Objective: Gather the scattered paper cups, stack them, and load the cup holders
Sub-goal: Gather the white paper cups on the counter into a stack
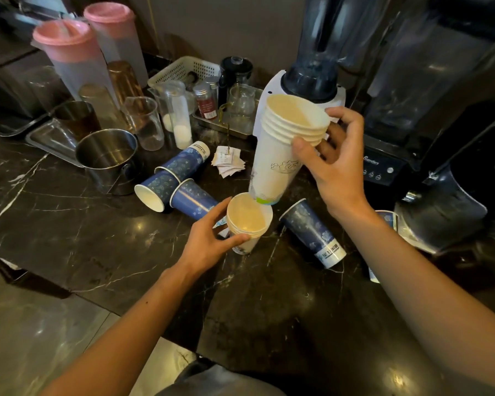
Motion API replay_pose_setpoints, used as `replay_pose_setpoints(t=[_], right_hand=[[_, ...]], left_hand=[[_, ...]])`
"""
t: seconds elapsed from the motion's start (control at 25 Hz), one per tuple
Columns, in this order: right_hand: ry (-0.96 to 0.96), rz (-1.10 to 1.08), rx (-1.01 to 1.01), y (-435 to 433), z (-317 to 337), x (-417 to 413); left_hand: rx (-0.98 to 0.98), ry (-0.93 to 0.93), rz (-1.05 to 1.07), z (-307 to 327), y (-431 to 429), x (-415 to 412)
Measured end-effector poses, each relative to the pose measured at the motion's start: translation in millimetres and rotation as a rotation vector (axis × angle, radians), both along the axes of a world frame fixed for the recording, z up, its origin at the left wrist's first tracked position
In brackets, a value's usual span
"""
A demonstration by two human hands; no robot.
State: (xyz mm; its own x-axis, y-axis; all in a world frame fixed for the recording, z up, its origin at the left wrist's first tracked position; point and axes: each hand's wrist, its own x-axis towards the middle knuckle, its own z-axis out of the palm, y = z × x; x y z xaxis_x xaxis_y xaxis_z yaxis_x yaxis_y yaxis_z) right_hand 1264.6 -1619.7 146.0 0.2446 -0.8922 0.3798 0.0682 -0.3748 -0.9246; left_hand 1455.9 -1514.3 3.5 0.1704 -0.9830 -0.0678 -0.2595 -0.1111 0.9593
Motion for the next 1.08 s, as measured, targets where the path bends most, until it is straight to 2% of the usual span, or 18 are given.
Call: replay_pose_setpoints(t=[0.12, 0.24, 0.64, 0.92, 1.08], right_hand=[[-0.018, 0.08, 0.071, 19, -11, 6], [0.047, 0.105, 0.125, 26, -31, 10], [0.553, 0.187, 0.23, 37, -98, 2], [0.551, 0.306, 0.337, 30, -97, -7], [0.497, 0.271, 0.4, 29, -99, -4]], left_hand=[[-0.014, 0.021, -0.013, -1, -1, 1], [-0.016, 0.025, -0.017, -2, -2, 2], [-0.037, 0.016, -0.059, 6, -2, 4], [-0.058, 0.03, -0.134, 11, -2, 12], [-0.068, 0.012, -0.146, 12, -4, 10]])
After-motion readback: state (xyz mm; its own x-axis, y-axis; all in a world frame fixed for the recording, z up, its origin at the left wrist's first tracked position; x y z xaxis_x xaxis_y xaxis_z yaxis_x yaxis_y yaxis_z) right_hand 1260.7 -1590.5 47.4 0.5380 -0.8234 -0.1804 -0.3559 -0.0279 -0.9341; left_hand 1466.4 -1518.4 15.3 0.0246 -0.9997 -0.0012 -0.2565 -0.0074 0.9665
